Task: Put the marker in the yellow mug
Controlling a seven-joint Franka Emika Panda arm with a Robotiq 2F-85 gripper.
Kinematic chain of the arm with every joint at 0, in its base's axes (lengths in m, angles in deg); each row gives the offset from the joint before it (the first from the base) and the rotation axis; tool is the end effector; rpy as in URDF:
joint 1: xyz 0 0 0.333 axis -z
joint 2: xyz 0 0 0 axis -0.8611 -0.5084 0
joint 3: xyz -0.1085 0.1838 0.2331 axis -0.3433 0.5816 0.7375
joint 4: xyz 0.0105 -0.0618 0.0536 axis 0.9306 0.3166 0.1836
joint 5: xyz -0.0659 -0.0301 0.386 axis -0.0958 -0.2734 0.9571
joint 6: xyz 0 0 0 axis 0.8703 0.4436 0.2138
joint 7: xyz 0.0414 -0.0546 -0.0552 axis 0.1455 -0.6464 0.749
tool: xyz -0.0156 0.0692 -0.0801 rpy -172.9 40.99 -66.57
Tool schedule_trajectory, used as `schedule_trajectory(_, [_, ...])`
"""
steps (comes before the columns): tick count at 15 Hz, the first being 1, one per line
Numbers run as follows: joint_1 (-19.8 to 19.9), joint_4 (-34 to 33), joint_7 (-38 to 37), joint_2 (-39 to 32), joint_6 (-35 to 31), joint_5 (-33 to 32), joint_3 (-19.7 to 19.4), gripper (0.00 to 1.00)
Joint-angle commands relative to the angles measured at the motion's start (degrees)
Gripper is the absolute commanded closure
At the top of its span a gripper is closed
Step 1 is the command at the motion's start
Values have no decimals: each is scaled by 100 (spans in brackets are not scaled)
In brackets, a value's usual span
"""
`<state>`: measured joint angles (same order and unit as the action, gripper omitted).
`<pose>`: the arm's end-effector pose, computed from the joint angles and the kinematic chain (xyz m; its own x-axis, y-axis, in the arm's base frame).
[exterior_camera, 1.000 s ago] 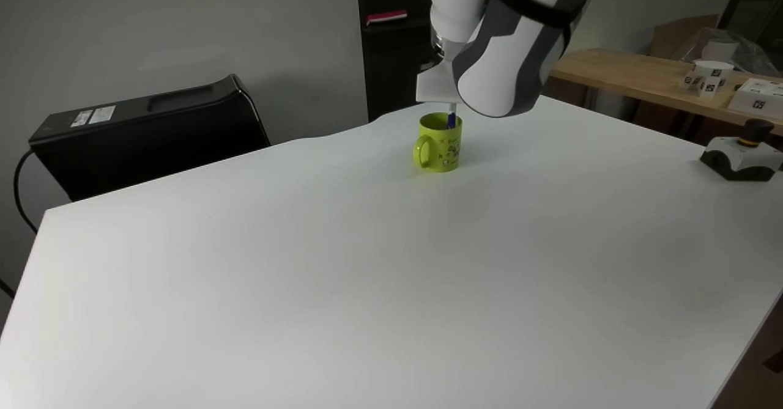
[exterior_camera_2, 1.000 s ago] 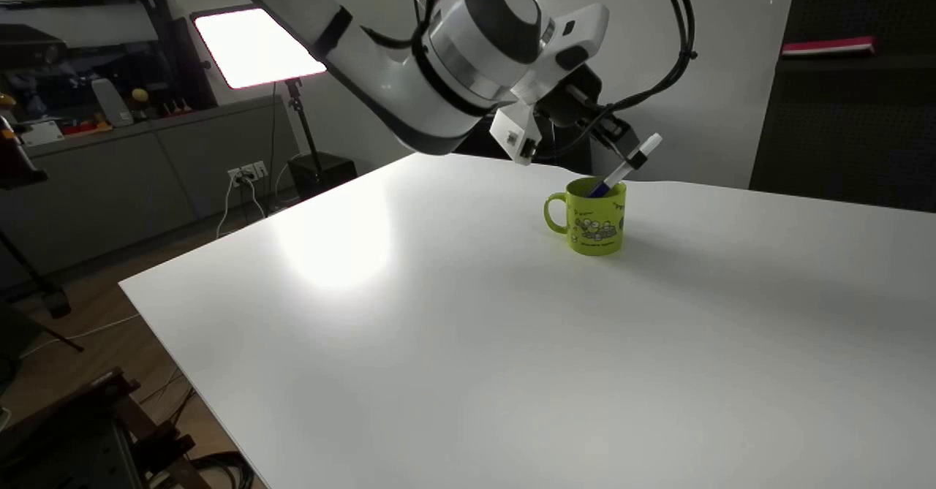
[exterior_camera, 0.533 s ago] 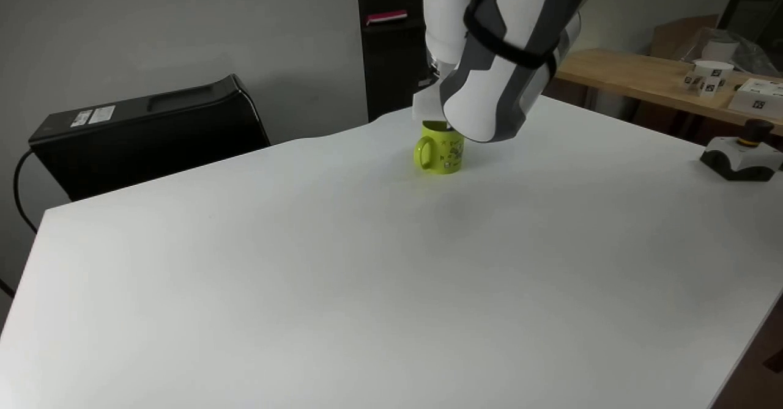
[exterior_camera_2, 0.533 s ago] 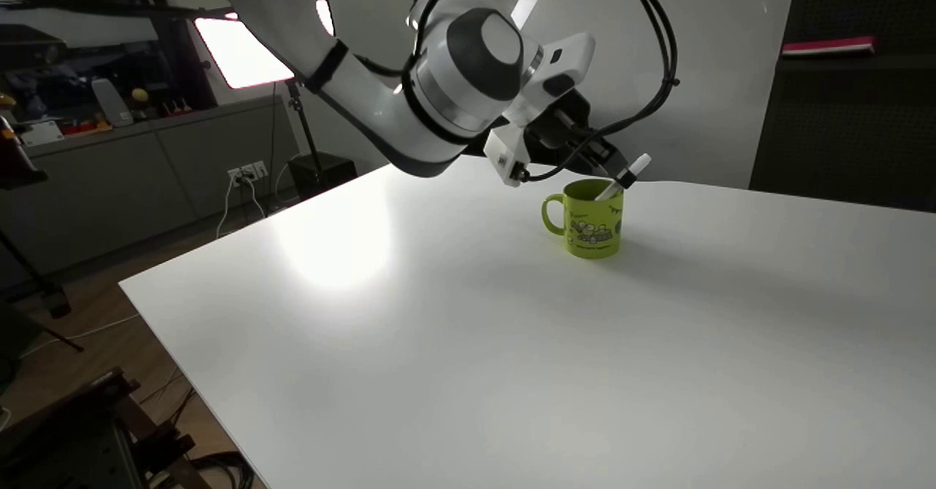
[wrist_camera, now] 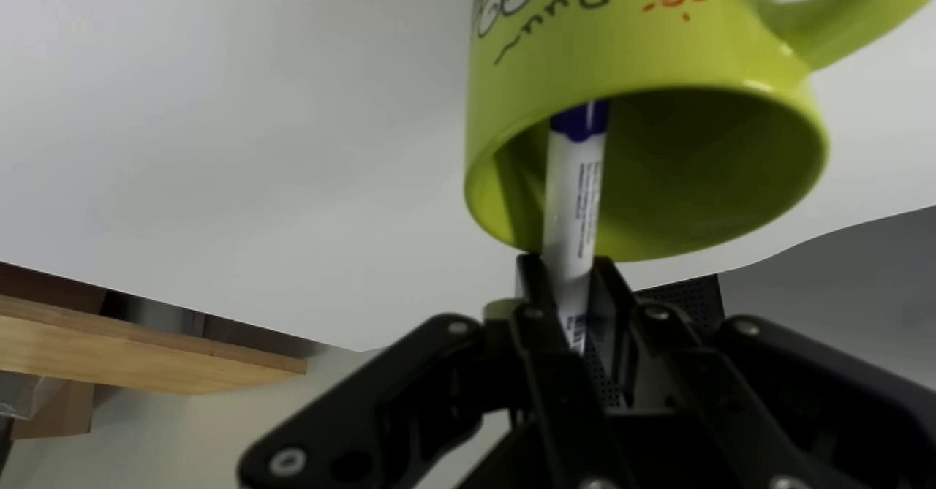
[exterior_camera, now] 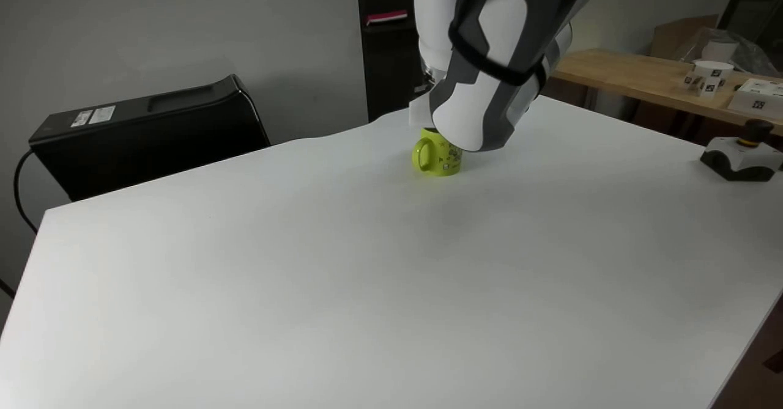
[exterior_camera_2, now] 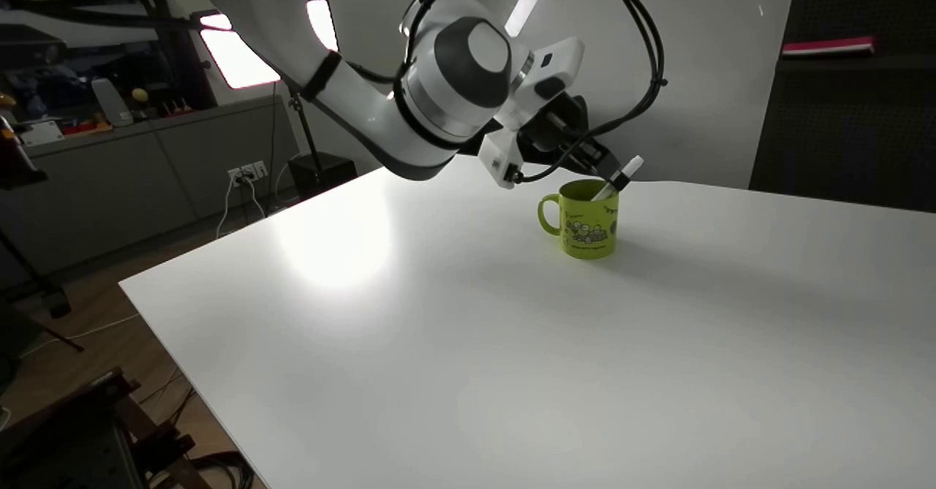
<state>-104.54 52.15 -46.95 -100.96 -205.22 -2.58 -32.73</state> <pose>0.6688 0.0223 0.1695 0.5470 -0.4566 0.7016 -0.6534 -0.7568 0.0168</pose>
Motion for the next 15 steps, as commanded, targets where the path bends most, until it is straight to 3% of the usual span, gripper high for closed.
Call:
schedule_trajectory(1, [-79, -99, 94, -115, 262, 174, -102, 52])
schedule_trajectory(8, [-8, -110, 297, 284, 781, -43, 36, 4])
schedule_trajectory(10, [265, -18, 861, 944, 948, -165, 502, 0])
schedule_trajectory(15, [482, 30, 1513, 1883, 1641, -332, 1001, 0])
